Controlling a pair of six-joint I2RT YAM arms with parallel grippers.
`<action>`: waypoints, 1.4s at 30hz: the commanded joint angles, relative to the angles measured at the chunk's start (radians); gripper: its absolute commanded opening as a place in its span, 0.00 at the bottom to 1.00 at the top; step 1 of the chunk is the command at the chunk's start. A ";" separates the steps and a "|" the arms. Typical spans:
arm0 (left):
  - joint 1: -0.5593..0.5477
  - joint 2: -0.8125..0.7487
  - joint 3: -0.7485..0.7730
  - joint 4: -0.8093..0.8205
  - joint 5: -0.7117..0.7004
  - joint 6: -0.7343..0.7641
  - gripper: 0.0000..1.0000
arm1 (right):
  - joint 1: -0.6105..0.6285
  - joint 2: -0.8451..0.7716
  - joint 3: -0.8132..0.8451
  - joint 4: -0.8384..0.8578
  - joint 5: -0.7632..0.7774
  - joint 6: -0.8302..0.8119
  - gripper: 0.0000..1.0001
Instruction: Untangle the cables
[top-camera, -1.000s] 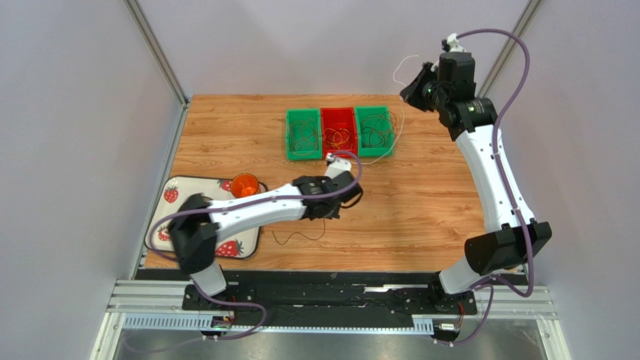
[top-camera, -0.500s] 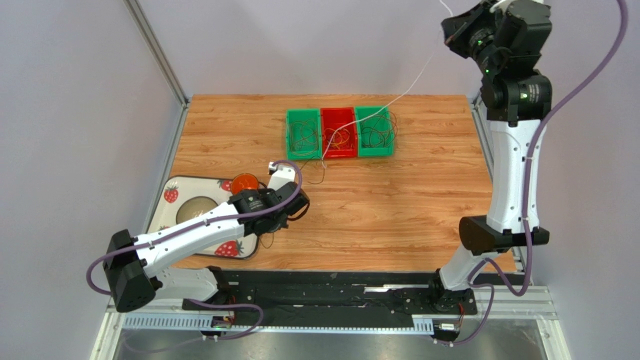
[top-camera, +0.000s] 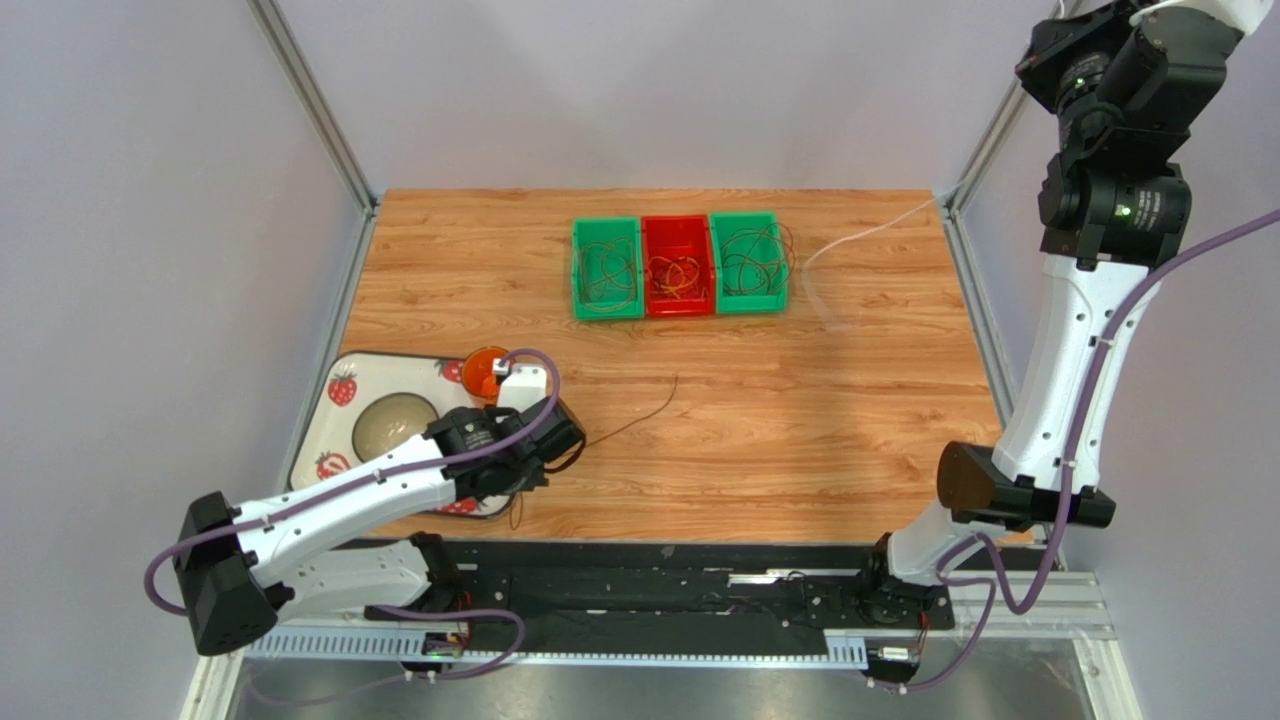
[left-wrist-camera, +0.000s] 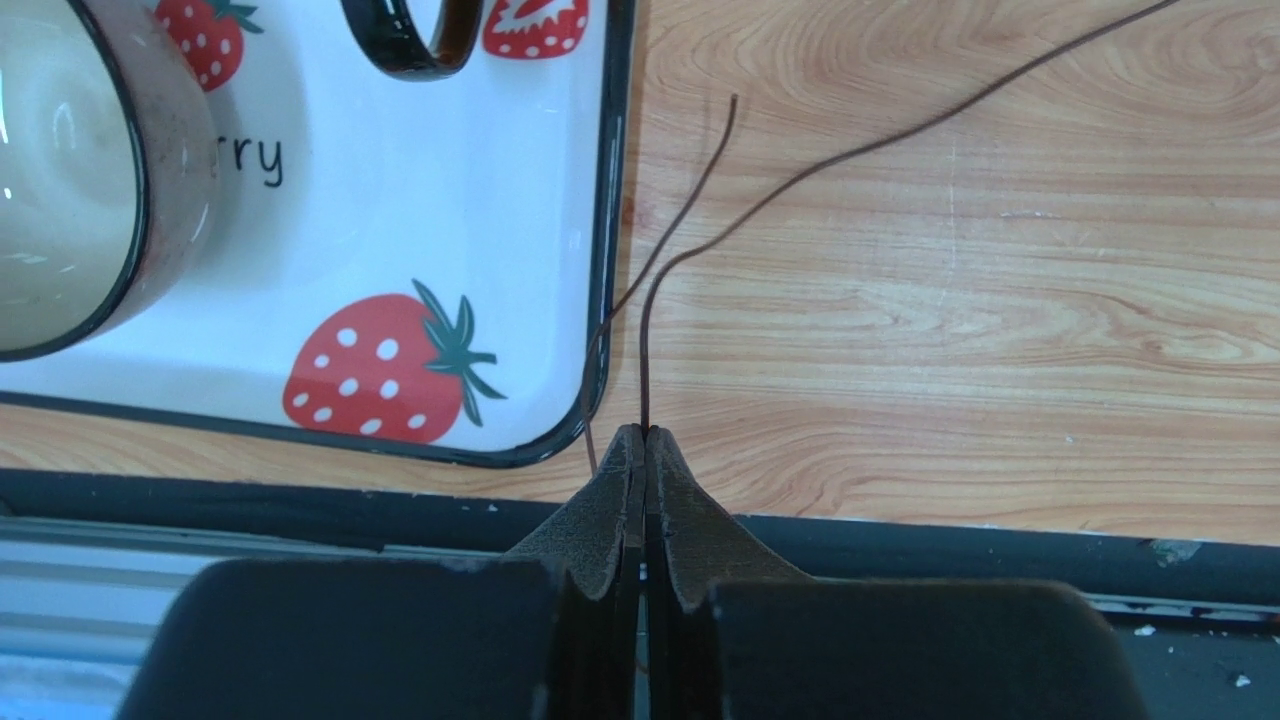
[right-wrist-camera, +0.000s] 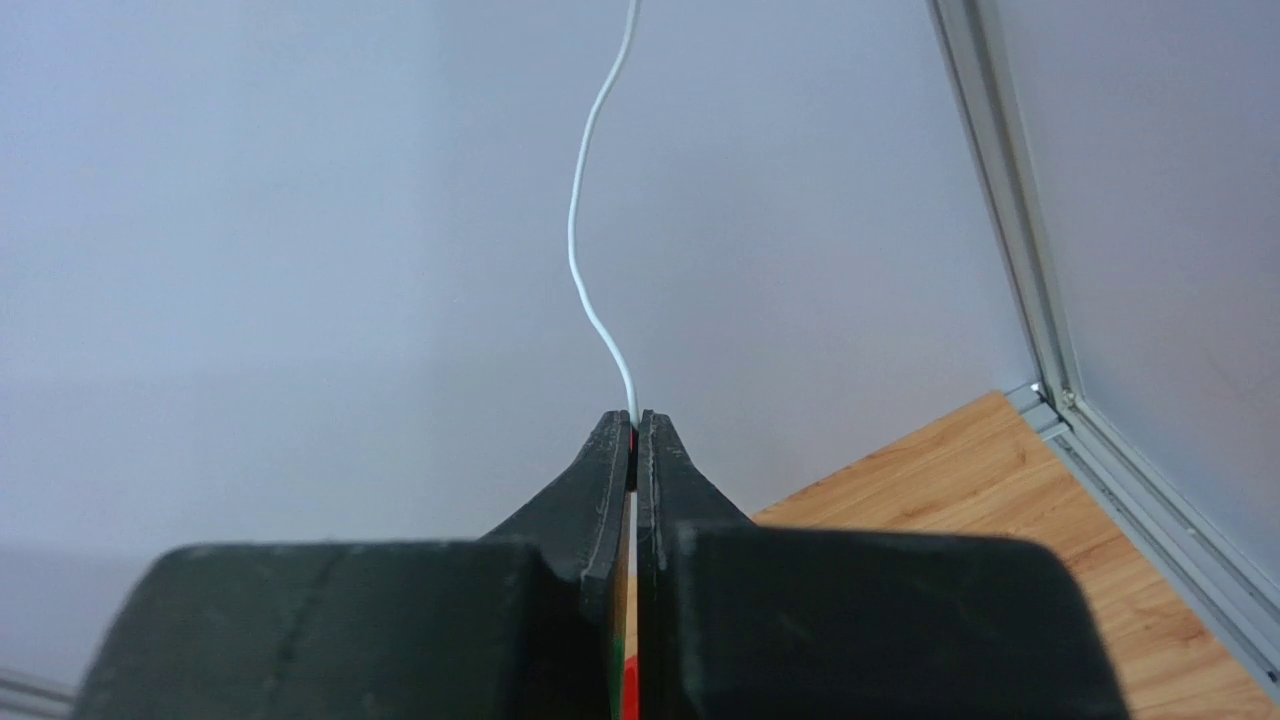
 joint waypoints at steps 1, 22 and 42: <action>0.001 -0.004 -0.008 -0.040 -0.025 -0.073 0.00 | -0.046 -0.024 -0.011 0.048 0.028 0.002 0.00; 0.039 0.339 0.750 0.150 -0.036 0.434 0.00 | -0.116 -0.274 -0.649 0.212 -0.187 0.103 0.00; 0.260 0.832 1.541 0.194 -0.039 0.802 0.00 | -0.054 -0.320 -1.011 0.312 -0.360 0.145 0.00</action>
